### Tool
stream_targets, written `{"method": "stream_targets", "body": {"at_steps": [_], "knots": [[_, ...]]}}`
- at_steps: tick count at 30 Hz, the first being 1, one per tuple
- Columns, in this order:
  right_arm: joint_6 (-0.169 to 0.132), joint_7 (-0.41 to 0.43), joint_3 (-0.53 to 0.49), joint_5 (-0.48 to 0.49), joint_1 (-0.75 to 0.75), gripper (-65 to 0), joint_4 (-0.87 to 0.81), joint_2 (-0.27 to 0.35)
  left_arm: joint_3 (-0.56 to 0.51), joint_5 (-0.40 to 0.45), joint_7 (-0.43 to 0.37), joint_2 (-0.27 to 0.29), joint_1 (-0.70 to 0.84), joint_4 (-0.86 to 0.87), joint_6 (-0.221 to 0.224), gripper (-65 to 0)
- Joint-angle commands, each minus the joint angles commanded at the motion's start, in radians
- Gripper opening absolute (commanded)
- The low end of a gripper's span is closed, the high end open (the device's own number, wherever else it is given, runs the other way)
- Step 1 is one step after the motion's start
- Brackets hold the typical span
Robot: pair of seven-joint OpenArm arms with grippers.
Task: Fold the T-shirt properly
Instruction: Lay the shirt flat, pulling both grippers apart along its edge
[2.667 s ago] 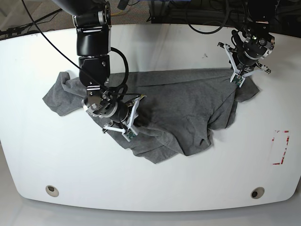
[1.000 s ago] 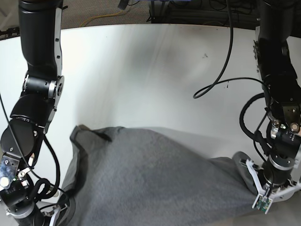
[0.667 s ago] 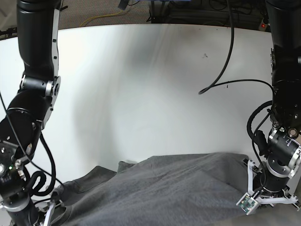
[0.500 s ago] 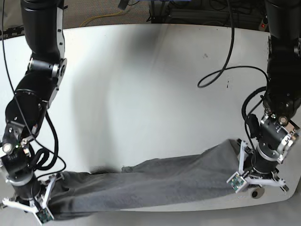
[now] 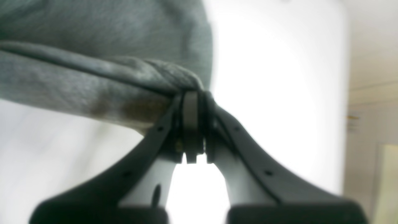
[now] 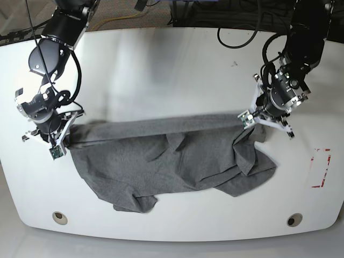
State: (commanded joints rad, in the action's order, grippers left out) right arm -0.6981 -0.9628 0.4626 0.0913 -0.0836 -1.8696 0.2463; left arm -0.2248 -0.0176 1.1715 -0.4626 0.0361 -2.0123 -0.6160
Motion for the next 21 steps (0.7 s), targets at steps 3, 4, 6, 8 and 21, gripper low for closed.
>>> {"method": "stream_targets", "body": {"at_steps": [3, 4, 6, 8, 21], "knots": [[0.000, 0.002, 0.009, 0.035, 0.068, -65.0, 0.034, 0.000, 0.008, 0.000, 0.000, 0.025, 0.057, 0.000, 0.003, -65.0], [0.000, 0.002, 0.021, 0.046, 0.083, -65.0, 0.038, 0.000, 0.008, 0.000, -0.002, 0.028, 0.072, 0.000, 0.005, -65.0], [0.000, 0.002, 0.064, 0.078, 0.110, -65.0, 0.048, -0.008, 0.008, 0.000, -0.002, 0.029, 0.095, 0.002, 0.005, -65.0], [0.000, 0.002, 0.089, 0.092, 0.127, -65.0, 0.061, -0.018, 0.009, 0.002, -0.002, 0.037, 0.110, 0.005, 0.005, -65.0], [0.000, -0.002, 0.132, 0.221, 0.301, -65.0, 0.074, -0.021, 0.186, -0.003, -0.109, 0.172, 0.247, 0.008, 0.000, -46.3]]}}
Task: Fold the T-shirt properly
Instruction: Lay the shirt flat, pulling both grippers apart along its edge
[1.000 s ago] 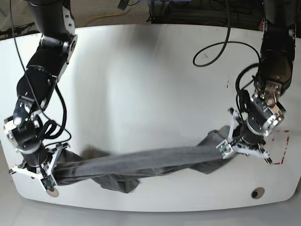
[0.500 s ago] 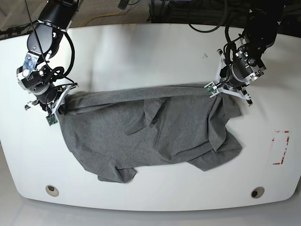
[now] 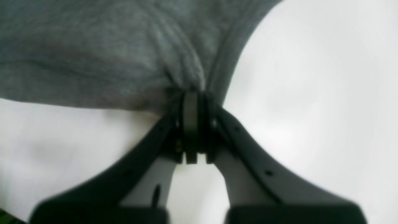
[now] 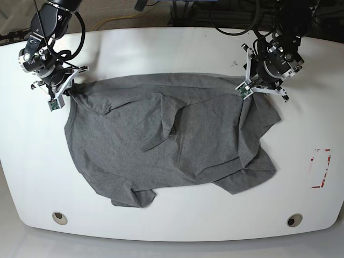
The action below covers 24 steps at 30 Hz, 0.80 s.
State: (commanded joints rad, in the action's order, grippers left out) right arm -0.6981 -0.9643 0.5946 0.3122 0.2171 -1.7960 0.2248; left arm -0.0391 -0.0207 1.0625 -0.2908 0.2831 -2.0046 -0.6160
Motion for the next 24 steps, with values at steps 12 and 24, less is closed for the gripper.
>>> {"method": "stream_targets", "body": {"at_steps": [12, 24], "knots": [[0.000, 0.002, -0.002, -0.009, 0.015, -65.0, 0.000, -0.026, 0.132, -0.006, -0.198, 0.049, 0.083, -0.005, -0.082, -42.1], [0.000, 0.002, -0.005, -0.003, 0.015, -65.0, -0.002, -0.051, 0.482, -0.005, -0.068, 0.187, -0.141, 0.002, -0.082, -34.7]]}}
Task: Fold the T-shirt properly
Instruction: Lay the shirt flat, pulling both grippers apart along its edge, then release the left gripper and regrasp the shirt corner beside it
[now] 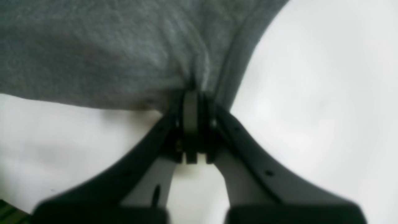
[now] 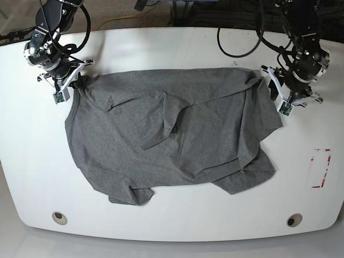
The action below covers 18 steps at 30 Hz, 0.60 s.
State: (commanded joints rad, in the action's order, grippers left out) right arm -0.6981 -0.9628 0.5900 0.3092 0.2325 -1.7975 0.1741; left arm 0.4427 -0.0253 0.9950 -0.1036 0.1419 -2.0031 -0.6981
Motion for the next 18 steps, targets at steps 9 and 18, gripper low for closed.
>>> {"method": "stream_targets", "body": {"at_steps": [9, 18], "knots": [[0.000, 0.000, -0.002, 0.002, -0.020, -65.0, 0.002, -0.003, 0.092, 0.009, 0.066, 0.044, -0.175, 0.143, 0.000, -24.3], [0.000, 0.000, -0.002, 0.002, -0.040, -65.0, 0.003, -0.003, 0.074, 0.006, 0.061, 0.011, -0.321, 0.427, 0.000, -24.4]]}}
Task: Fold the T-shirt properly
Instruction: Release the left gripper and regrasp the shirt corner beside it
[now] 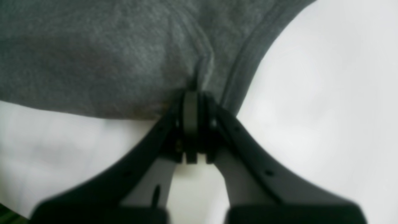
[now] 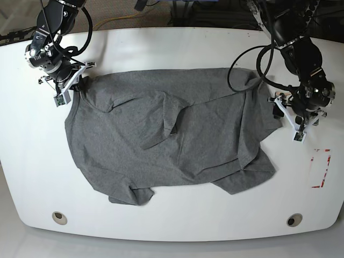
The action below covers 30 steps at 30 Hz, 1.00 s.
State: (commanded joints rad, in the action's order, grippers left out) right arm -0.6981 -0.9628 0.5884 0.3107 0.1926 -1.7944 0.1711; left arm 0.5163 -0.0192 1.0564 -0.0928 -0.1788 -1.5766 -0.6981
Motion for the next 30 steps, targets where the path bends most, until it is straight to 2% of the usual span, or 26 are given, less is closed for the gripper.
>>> {"method": "stream_targets", "body": {"at_steps": [6, 9, 10, 11, 13, 19, 23, 27, 30], "knots": [[0.000, 0.000, 0.000, 0.000, -0.006, -65.0, 0.000, 0.000, -0.097, 0.005, 0.000, 0.000, -0.063, 0.071, 0.000, -24.4], [0.000, 0.000, 0.000, 0.000, -0.017, -65.0, 0.000, 0.000, -0.187, 0.005, 0.000, 0.000, -0.068, 0.075, 0.000, -24.4], [0.000, 0.000, 0.000, 0.000, -0.020, -65.0, 0.000, 0.000, -0.212, 0.005, 0.000, -0.002, -0.068, 0.075, 0.016, -24.3], [0.000, 0.000, 0.000, -0.003, -0.020, -65.0, 0.000, 0.000, -0.235, 0.005, 0.000, -0.003, -0.066, 0.077, 0.059, -24.3], [0.000, 0.000, 0.000, -0.002, -0.021, -65.0, 0.000, 0.000, -0.267, 0.003, 0.000, -0.028, -0.064, 0.077, 0.107, -24.3], [0.000, 0.000, 0.000, 0.000, -0.031, -65.0, 0.000, 0.000, -0.295, 0.003, 0.000, -0.068, -0.060, 0.098, 0.162, -24.3], [0.000, 0.000, 0.000, 0.000, -0.035, -65.0, 0.002, 0.000, -0.296, 0.002, -0.003, -0.097, -0.068, 0.198, 0.166, -24.4], [0.000, 0.000, 0.000, 0.000, -0.035, -65.0, 0.002, 0.000, -0.296, -0.002, -0.061, -0.100, -0.060, 0.203, 0.163, -24.6], [0.000, 0.000, 0.000, 0.000, -0.035, -65.0, 0.002, 0.000, -0.296, -0.002, -0.066, -0.100, -0.060, 0.207, 0.163, -24.6]]}}
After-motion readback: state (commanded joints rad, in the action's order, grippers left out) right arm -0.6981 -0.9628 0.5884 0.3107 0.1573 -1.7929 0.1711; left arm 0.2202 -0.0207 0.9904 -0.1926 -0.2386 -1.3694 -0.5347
